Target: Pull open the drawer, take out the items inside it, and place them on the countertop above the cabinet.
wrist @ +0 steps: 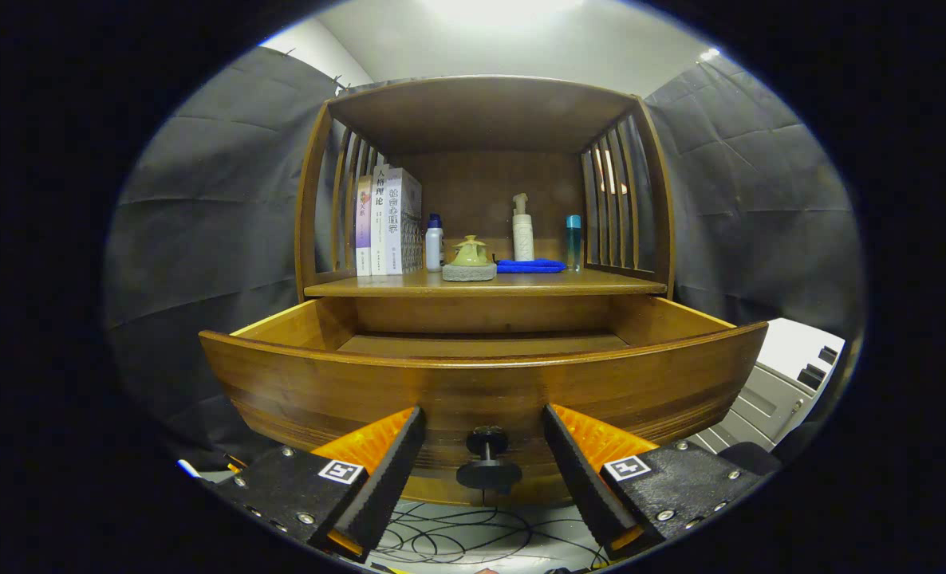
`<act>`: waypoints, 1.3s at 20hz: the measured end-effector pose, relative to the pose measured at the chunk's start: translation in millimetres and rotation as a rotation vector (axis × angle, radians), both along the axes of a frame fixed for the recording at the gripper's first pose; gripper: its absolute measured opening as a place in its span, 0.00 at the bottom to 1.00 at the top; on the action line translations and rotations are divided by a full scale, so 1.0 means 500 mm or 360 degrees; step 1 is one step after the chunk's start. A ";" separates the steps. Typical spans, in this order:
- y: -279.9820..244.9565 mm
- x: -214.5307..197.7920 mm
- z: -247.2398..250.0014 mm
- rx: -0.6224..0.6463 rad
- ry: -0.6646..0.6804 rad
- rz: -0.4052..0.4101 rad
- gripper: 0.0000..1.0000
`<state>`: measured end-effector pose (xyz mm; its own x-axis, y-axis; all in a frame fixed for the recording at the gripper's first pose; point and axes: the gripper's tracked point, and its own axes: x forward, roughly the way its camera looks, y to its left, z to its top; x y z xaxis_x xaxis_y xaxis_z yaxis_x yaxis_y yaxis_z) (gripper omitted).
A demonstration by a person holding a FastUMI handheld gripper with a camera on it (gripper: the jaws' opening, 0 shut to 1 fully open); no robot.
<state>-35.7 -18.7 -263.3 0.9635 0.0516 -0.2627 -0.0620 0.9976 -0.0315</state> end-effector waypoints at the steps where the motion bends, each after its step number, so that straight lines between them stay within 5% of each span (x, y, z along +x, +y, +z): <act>1: 0.000 0.009 0.000 0.0010 -0.0007 0.0000 0.94; 26: 0.029 0.317 -0.027 0.0025 -0.0083 -0.0043 0.94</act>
<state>122.7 -4.0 -276.9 0.9770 0.0290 -0.2114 -0.0336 0.9993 -0.0184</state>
